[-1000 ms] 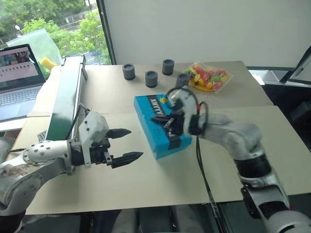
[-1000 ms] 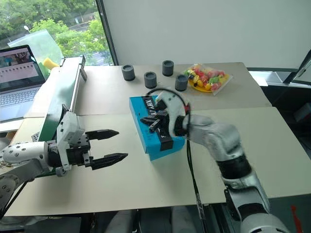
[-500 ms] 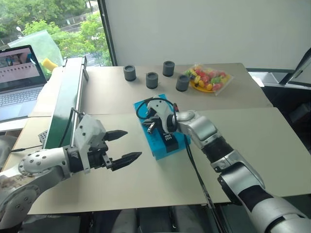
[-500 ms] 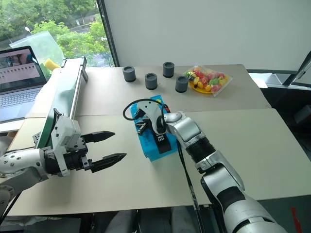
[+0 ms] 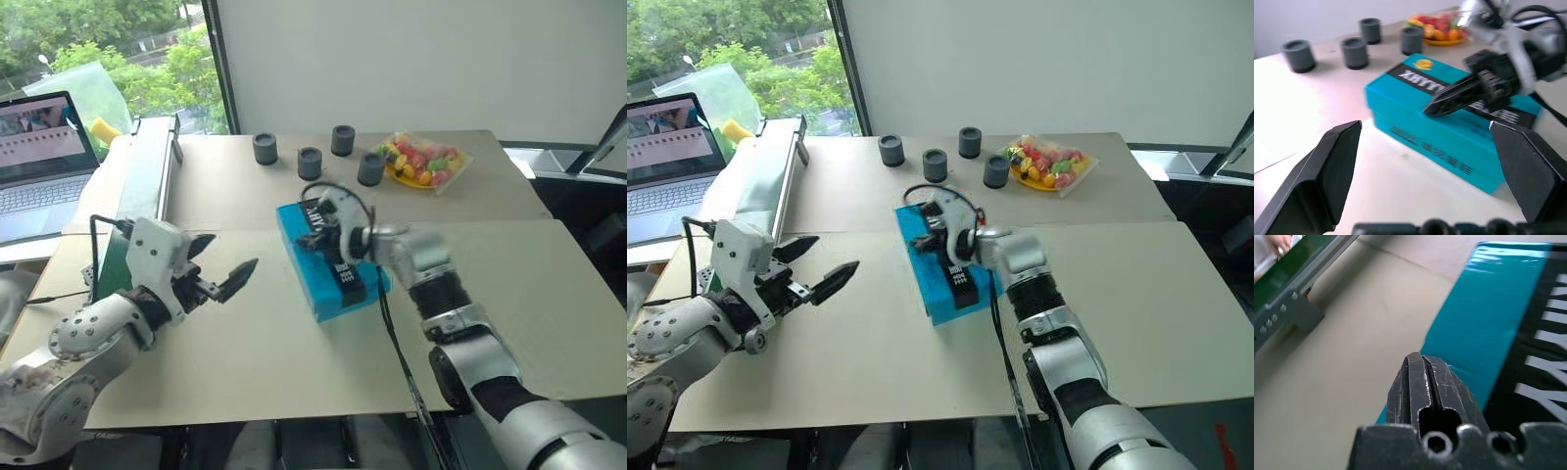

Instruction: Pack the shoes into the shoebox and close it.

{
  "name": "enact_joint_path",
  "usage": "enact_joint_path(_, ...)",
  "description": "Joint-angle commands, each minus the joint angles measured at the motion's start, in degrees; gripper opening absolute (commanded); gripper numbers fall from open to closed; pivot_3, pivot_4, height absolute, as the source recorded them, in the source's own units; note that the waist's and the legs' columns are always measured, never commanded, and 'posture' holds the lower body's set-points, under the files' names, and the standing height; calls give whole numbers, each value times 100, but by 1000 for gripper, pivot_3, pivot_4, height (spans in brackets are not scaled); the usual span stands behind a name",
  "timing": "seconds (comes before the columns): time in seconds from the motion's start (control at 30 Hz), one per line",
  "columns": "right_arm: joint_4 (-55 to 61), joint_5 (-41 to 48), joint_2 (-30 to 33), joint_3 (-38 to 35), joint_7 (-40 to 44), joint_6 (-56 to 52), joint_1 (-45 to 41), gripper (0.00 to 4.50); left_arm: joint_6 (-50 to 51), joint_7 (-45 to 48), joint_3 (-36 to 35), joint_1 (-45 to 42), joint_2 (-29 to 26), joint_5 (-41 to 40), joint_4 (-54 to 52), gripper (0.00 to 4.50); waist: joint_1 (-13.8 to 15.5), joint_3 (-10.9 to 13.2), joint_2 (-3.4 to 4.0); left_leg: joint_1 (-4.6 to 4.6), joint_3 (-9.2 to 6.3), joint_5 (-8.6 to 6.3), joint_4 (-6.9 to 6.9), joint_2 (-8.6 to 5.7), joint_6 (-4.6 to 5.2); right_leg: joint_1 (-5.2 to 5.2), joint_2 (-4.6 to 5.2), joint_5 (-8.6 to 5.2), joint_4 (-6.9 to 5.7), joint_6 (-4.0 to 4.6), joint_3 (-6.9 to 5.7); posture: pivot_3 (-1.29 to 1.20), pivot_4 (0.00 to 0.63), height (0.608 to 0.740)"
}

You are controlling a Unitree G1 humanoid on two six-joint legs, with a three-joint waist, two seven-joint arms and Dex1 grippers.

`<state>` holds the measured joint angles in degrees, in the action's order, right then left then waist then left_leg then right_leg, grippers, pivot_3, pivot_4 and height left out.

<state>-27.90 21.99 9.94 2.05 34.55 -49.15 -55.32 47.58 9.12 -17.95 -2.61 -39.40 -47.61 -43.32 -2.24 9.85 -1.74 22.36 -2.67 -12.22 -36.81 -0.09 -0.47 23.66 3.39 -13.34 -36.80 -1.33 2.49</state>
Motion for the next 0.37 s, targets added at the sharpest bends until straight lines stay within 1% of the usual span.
enact_joint_path(0.03, 127, 485, 524, -1298, -460, 2, -458, 44, -212, -688, -202, -125, 403, 507, 134, 4500, 21, 0, 0, 18, 1, 0, -1, -1, 0, 24, 1, 2, -6, -1, 3, 0, 150, 740)
enact_joint_path(0.1, 192, 383, 811, -1468, -620, 164, -408, 44, -219, -930, -217, -115, 660, 702, 247, 4500, 68, 0, -1, 57, -1, 1, -5, -3, -1, 62, 3, 2, -12, -1, -1, 0, 150, 740)
enact_joint_path(0.17, 197, 324, 921, -1626, -889, 283, -342, 44, -237, -1067, -239, -86, 873, 841, 348, 4500, 90, 0, -1, 63, 0, -3, -3, -1, -5, 62, 4, 2, -1, -2, -3, 0, 150, 740)
enact_joint_path(0.23, 222, 193, 983, -1659, -1096, 432, -242, 44, -279, -1120, -262, -66, 1020, 947, 424, 4500, 23, -1, -2, 69, 11, -4, -2, 2, -5, 70, 3, 2, 2, -1, 6, 0, 150, 740)
enact_joint_path(0.3, 304, 14, 998, -1584, -1258, 622, -96, 44, -298, -1142, -298, -54, 1142, 1015, 475, 4500, -14, -1, -2, 68, 11, -4, -3, 3, -5, 67, 3, 2, -1, -1, 7, 0, 150, 740)
enact_joint_path(0.37, 445, -271, 1005, -1360, -1414, 820, 148, 44, -316, -1206, -346, -53, 1267, 1114, 561, 4500, -16, -1, -2, 64, 11, -3, -4, 1, -6, 65, 3, 3, -6, -1, 8, 0, 150, 740)
